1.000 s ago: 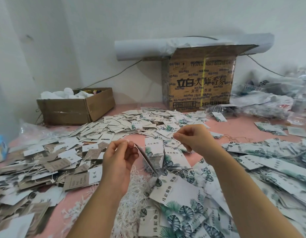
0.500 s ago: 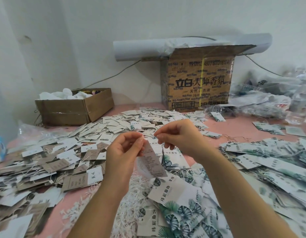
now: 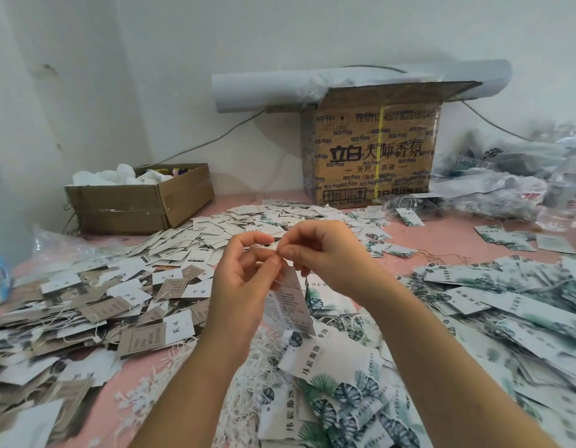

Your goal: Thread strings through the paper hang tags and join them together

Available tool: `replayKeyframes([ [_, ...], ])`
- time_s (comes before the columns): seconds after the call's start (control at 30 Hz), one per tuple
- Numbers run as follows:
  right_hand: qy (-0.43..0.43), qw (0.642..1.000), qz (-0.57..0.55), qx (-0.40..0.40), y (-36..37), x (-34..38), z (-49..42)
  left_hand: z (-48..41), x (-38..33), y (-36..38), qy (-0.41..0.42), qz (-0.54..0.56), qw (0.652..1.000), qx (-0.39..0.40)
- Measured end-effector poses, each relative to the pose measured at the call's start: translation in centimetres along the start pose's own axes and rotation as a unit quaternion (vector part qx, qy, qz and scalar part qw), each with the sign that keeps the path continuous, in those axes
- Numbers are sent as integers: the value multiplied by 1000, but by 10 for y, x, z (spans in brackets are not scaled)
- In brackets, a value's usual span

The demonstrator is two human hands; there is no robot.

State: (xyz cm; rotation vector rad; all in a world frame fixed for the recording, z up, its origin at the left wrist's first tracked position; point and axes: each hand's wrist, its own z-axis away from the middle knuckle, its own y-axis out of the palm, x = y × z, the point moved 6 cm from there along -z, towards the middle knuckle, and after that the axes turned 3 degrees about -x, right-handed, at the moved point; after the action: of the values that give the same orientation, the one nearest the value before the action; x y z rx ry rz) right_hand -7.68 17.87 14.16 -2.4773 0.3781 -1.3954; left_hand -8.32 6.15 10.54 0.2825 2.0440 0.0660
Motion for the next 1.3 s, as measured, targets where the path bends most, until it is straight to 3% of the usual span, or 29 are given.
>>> replayKeyframes([
  [0.27,-8,1000,-6,-5,0,3,0,-1,0,-5,-9,29,999,-19],
  [0.53,16,998,-63,-5,-2,-2,0,-1,-2,-4,9,-16,1000,0],
  [1.3,34,999,-7,4,-3,-4,2,0,-3,-3,25,-84,996,15],
])
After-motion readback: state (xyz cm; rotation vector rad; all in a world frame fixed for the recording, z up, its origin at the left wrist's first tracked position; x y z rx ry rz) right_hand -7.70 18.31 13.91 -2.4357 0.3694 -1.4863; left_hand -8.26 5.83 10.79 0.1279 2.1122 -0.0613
